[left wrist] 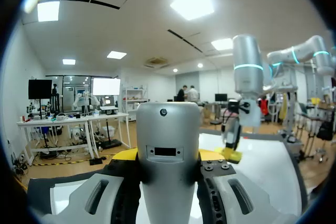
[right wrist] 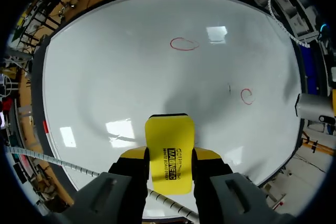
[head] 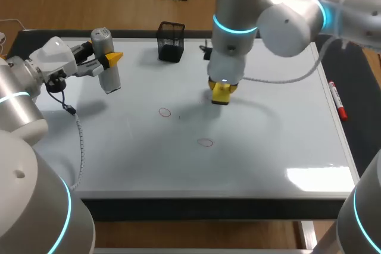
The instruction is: Pick up the inspection probe, press it on each red-marked spot on the whiteboard one by one, put down the probe, pick up the eraser, and wipe off all the red marks.
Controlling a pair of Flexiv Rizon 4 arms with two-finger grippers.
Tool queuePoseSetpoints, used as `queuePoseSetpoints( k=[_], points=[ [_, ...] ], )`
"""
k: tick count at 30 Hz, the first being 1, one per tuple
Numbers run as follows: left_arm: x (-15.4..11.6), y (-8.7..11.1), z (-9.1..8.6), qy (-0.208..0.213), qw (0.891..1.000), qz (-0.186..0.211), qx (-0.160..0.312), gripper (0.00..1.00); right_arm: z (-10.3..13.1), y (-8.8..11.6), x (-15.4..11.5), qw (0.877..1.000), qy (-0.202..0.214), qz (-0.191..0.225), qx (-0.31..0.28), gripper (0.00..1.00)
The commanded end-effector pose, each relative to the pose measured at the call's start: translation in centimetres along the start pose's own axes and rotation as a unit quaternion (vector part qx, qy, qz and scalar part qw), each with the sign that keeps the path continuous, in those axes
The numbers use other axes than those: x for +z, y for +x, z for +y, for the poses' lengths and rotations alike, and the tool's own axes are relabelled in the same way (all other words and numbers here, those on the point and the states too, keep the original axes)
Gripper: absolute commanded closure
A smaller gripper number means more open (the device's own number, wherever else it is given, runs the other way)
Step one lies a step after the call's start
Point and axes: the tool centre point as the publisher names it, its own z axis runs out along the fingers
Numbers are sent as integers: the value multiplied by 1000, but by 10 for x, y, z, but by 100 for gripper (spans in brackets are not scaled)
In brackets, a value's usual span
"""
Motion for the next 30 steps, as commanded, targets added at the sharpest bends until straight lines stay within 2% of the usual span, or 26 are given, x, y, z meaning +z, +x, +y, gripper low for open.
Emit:
queuePoseSetpoints(
  k=[1,3,8,13,30],
  points=[
    [1,1,-1,0,1000,-3,0,100,7,-28,11,999,0,30,-15,100],
    [1,1,-1,0,1000,-3,0,100,11,-37,14,999,5,40,-27,100],
    [1,1,-1,0,1000,-3,0,100,12,-54,20,998,1,34,-61,100],
    [1,1,-1,0,1000,-3,0,100,7,-62,28,997,-4,35,-67,100],
    [1,1,-1,0,1000,-3,0,100,3,-56,36,997,-3,39,-61,100]
  ],
)
